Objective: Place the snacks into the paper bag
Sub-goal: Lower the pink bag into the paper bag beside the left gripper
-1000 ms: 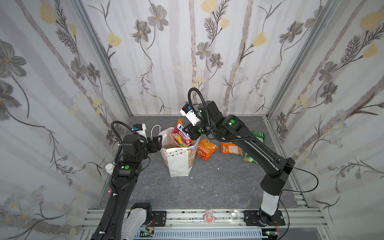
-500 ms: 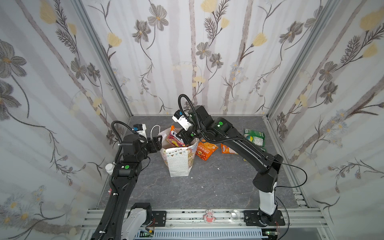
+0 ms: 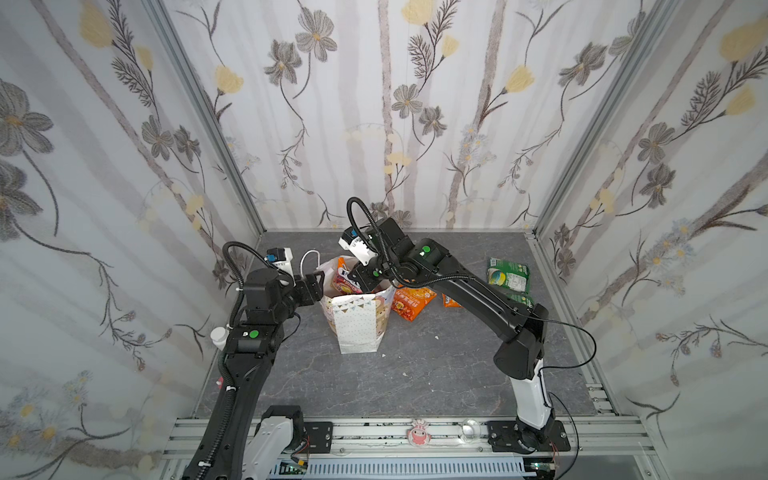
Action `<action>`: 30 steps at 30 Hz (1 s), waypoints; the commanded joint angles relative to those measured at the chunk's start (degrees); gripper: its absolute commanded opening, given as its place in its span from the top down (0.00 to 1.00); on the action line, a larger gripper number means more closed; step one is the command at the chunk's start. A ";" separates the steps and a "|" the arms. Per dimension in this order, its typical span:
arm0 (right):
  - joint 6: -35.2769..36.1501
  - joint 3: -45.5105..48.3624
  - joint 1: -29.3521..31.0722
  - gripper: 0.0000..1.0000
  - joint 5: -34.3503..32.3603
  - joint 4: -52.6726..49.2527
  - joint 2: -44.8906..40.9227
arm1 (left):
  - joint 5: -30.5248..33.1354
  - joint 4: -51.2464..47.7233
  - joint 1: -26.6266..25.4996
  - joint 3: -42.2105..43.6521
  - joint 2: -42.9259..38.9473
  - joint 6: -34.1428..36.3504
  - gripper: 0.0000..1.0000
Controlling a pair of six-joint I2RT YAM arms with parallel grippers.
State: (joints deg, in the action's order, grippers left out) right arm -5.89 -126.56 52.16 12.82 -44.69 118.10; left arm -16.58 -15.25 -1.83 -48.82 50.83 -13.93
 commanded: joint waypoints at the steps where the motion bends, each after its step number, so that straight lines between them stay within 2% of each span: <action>1: 0.34 -1.53 0.17 0.89 -3.91 0.43 0.68 | -0.02 0.13 0.07 -0.23 0.06 0.31 0.26; 3: 0.70 -2.56 0.31 0.80 -6.16 -0.84 1.06 | -0.10 0.19 0.07 -0.23 0.09 0.27 0.27; 5: 1.09 -3.67 0.39 0.67 -8.01 -1.95 1.25 | -0.12 0.22 0.07 -0.23 0.17 0.31 0.27; 9: 1.41 -4.52 0.74 0.61 -11.91 -2.30 0.28 | -0.02 0.22 0.07 -0.32 0.33 0.31 0.27; 14: 1.84 -4.72 1.77 0.61 -19.81 -1.89 -1.07 | -0.03 0.30 0.07 -0.31 0.45 0.31 0.27; 19: 1.47 -4.79 2.72 0.82 -19.81 -2.99 -1.36 | 0.11 0.22 0.07 -0.39 0.55 0.27 0.27; 20: 0.81 -4.82 2.85 0.84 -20.12 -2.96 -1.80 | 0.19 0.13 0.07 -0.40 0.48 0.39 0.27; 22: -0.25 -4.79 3.25 0.81 -20.42 -2.53 -3.41 | 0.32 0.13 0.07 -0.36 0.34 0.40 0.27; 27: -1.74 -3.79 6.46 0.61 -26.71 -2.12 -10.14 | 0.49 0.31 0.07 -0.31 0.27 0.27 0.27; 30: -2.55 0.97 7.21 0.55 -24.52 0.14 -14.00 | 0.32 0.28 0.07 -0.37 0.44 0.31 0.27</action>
State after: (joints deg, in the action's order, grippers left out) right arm -7.14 -128.73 58.96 -11.00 -46.59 106.61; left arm -16.49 -15.25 -1.83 -48.82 51.18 -13.89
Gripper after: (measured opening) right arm 0.436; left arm 0.732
